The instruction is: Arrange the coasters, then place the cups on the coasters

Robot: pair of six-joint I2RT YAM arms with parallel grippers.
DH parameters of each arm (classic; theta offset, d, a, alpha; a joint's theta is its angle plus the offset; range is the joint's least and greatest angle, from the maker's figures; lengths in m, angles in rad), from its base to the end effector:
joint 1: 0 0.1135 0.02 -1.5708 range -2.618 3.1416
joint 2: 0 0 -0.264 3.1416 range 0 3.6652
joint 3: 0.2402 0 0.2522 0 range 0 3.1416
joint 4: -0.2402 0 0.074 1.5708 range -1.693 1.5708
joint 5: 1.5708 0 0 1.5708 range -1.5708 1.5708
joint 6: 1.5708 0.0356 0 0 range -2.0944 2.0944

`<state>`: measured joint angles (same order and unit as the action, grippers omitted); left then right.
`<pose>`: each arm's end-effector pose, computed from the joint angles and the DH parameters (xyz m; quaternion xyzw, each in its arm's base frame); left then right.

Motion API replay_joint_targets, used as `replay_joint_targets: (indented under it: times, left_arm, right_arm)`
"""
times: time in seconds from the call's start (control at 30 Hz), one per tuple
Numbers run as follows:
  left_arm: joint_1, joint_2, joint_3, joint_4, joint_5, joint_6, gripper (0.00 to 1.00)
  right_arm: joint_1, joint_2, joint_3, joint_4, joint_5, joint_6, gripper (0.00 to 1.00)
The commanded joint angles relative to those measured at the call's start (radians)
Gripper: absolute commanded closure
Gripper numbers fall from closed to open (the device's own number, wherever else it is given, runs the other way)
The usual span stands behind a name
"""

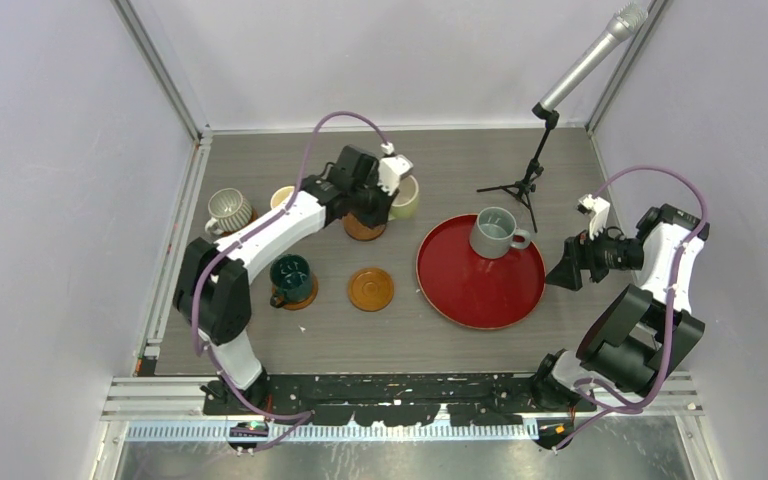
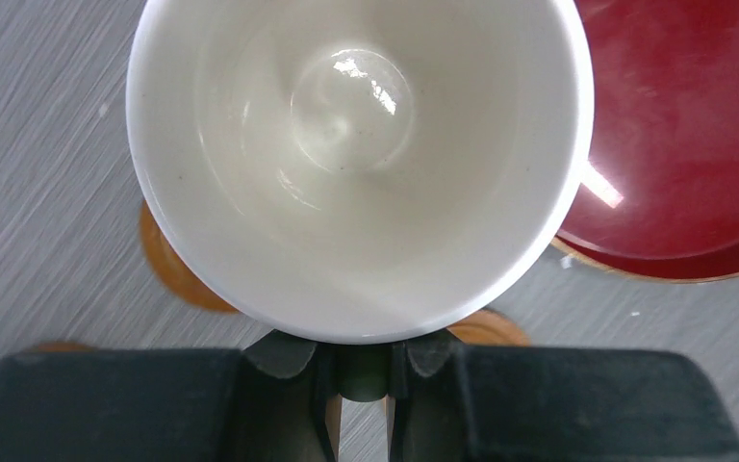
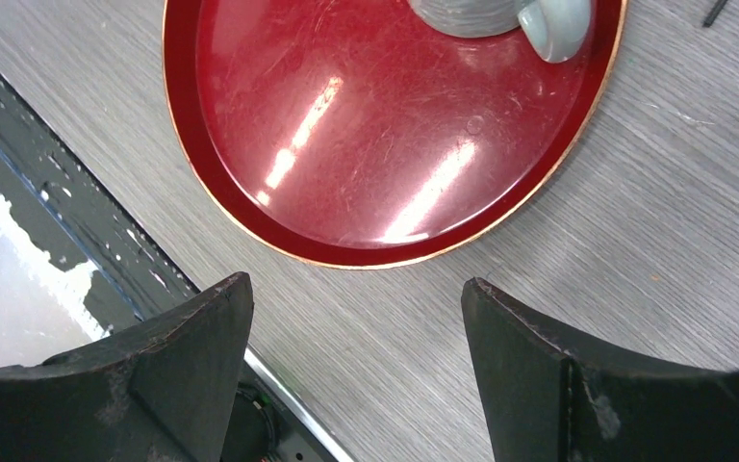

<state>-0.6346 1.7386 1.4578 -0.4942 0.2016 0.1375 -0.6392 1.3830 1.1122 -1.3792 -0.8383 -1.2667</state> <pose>0.3130 -0.2393 0.2874 0.3815 0.8350 -0.1848 0.3508 0.1884 -0.1071 0.2676 -0.2664 0.8731 0.2650 0.3105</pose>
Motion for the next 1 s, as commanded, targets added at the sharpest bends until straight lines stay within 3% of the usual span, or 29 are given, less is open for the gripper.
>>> replay_joint_targets:
  times: [0.0, 0.3, 0.97]
  left_arm:
    - [0.086, -0.089, -0.053, 0.087, -0.019, 0.022, 1.0]
    - [0.191, -0.076, -0.144, 0.142, -0.032, 0.047, 1.0]
    - [0.204, 0.034, -0.136, 0.174, 0.004, 0.033, 1.0]
  right_arm:
    - [-0.006, -0.006, 0.037, 0.063, -0.05, 0.152, 0.16]
    - [-0.004, 0.019, 0.049, 0.102, -0.042, 0.304, 0.16]
    - [-0.003, 0.005, 0.048, 0.101, -0.018, 0.334, 0.16]
